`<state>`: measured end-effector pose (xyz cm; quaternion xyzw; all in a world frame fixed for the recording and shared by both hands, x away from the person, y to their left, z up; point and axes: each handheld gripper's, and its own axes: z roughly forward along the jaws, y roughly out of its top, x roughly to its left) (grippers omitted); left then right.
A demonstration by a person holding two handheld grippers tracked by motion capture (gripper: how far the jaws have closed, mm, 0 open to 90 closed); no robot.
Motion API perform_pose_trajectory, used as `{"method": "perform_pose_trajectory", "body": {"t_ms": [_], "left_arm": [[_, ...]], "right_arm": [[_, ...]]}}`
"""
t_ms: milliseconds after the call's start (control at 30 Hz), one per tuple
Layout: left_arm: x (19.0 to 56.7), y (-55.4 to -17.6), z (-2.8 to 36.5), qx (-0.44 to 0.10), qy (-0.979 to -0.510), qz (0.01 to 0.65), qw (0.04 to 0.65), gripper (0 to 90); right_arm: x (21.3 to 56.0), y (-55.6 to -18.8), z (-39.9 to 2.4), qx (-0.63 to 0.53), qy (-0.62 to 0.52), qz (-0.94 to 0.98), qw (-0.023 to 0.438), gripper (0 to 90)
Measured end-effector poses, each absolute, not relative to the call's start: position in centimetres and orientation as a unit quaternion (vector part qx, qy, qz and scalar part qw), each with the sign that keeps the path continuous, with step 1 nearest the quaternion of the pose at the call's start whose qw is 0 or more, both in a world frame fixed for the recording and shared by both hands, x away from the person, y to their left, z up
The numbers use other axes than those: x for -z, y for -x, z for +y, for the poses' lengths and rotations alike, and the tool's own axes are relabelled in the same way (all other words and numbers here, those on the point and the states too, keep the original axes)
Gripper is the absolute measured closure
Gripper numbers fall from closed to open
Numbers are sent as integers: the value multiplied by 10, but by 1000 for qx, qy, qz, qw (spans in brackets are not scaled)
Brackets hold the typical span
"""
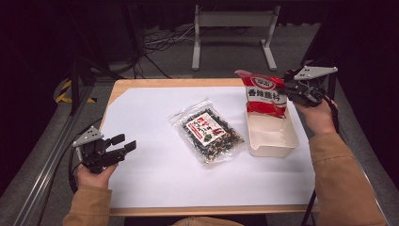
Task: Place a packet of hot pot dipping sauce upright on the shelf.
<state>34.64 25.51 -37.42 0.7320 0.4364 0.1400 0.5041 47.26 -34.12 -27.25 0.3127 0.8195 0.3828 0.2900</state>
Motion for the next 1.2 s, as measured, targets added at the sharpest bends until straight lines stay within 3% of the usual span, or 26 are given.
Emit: {"method": "perform_pose_trajectory", "body": {"t_ms": [600, 1200], "left_arm": [[375, -347, 254, -138, -733, 436, 503, 398], [376, -350, 249, -138, -735, 430, 506, 386]], "right_arm": [[295, -488, -340, -376, -306, 820, 303, 893], [326, -485, -372, -400, -376, 795, 258, 881]]}}
